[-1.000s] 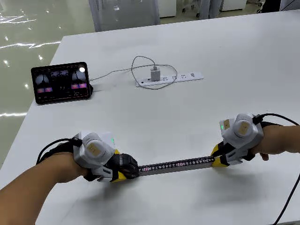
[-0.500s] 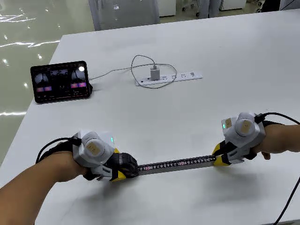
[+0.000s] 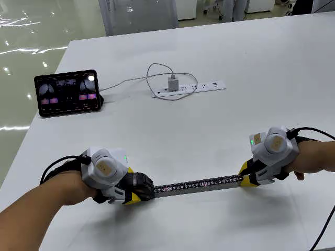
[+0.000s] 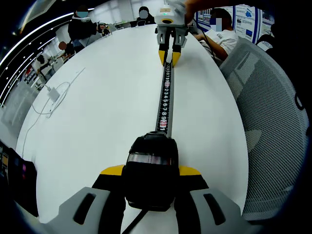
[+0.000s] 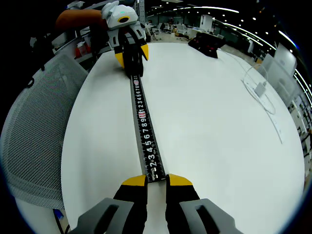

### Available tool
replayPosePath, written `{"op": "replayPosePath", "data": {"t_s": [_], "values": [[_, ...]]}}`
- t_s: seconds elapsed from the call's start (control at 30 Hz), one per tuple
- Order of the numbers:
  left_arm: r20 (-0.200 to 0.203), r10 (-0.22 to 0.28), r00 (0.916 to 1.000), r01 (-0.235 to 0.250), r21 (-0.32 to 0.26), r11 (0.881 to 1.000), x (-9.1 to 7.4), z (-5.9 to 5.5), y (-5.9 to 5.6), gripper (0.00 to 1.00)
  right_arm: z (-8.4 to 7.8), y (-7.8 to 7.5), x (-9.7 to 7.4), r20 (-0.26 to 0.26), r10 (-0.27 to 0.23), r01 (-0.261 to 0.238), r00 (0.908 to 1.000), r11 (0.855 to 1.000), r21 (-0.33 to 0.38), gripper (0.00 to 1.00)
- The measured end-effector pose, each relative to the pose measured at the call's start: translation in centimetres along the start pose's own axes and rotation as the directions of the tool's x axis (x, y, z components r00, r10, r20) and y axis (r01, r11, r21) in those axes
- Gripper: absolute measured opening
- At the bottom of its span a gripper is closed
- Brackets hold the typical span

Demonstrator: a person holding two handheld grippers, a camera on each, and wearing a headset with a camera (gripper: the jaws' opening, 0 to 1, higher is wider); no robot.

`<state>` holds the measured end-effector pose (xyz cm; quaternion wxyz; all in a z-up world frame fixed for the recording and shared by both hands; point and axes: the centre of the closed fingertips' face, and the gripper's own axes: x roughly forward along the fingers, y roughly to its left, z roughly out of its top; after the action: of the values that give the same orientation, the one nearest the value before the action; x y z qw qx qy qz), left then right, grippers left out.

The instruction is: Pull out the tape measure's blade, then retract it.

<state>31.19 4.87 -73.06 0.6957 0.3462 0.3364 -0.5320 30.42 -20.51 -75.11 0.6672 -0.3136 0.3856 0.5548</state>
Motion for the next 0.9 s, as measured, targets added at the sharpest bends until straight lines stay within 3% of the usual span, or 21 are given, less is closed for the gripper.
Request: {"op": "replayPosePath", "data": {"t_s": [0.1,0.13,0.27,0.9], "values": [[0.002,0.001,1.0,-0.001,-0.001,1.0,-0.01,0.0,0.01,0.34,0.04,0.04,0.1,-0.011,-0.005,0.005,0.9999,1.0,-0.006,0.1],[0.007,0.001,1.0,-0.001,-0.006,1.0,-0.02,0.0,0.02,0.34,0.0,0.01,0.08,-0.031,-0.012,0.01,0.9995,0.998,-0.058,0.1],[0.02,0.001,0.9998,-0.001,0.017,1.0,-0.06,0.09,-0.09,0.34,0.18,0.25,0.13,-0.058,-0.022,0.015,0.9981,0.993,-0.115,0.11],[-0.007,0.002,1.0,-0.001,0.066,0.998,-0.13,0.03,-0.02,0.34,0.1,-0.03,0.26,-0.106,0.003,-0.015,0.9944,0.993,-0.116,0.12]]}}
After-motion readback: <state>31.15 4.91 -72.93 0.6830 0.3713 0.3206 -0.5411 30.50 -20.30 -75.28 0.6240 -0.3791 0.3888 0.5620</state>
